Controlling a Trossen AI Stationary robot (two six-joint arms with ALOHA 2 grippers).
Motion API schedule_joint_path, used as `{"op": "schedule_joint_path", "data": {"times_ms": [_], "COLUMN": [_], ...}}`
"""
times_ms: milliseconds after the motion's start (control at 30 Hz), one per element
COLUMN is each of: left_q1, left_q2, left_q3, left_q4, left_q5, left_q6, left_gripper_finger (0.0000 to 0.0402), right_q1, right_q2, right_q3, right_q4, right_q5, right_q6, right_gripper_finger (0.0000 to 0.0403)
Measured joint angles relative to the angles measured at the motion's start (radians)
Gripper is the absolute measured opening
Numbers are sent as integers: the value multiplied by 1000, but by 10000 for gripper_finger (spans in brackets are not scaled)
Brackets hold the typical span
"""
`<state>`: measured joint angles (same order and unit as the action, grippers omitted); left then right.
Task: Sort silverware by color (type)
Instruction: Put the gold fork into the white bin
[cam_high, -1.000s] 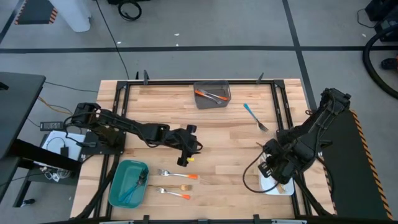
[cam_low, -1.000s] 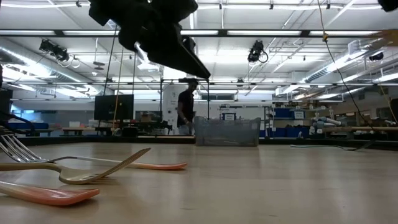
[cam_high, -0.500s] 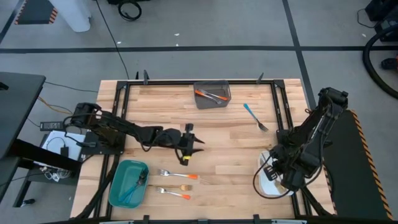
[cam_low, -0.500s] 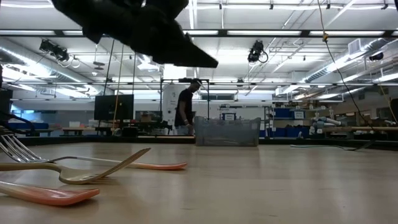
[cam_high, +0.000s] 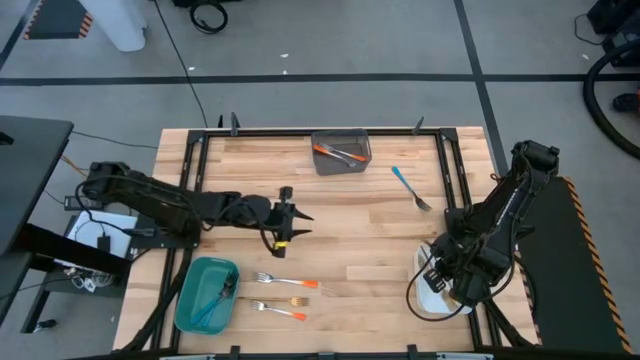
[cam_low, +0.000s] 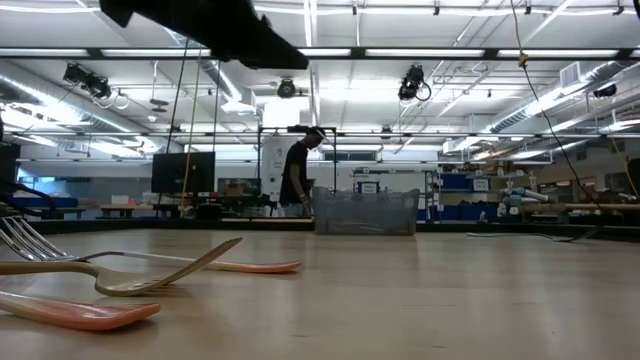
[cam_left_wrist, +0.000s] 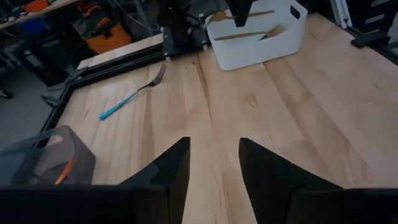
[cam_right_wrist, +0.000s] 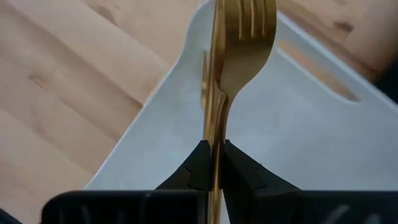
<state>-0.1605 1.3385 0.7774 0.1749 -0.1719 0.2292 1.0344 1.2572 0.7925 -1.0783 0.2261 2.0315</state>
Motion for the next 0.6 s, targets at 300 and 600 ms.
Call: {"op": "schedule_joint_path", "data": {"times_ms": [300, 600], "left_q1": [-1, -1], "left_q2": [-32, -32], "left_q3": [1, 1], "left_q4": [-63, -71], "left_q5": [0, 6], "left_q6": [-29, -32], "left_gripper_finger": [146, 146], "right_q1": [11, 10], "right_q2": [0, 0], "right_q3": [-72, -67], "right_q4": [94, 97], "right_q5": [-13, -46], "right_q6": [44, 70], "right_gripper_finger": [36, 75]}}
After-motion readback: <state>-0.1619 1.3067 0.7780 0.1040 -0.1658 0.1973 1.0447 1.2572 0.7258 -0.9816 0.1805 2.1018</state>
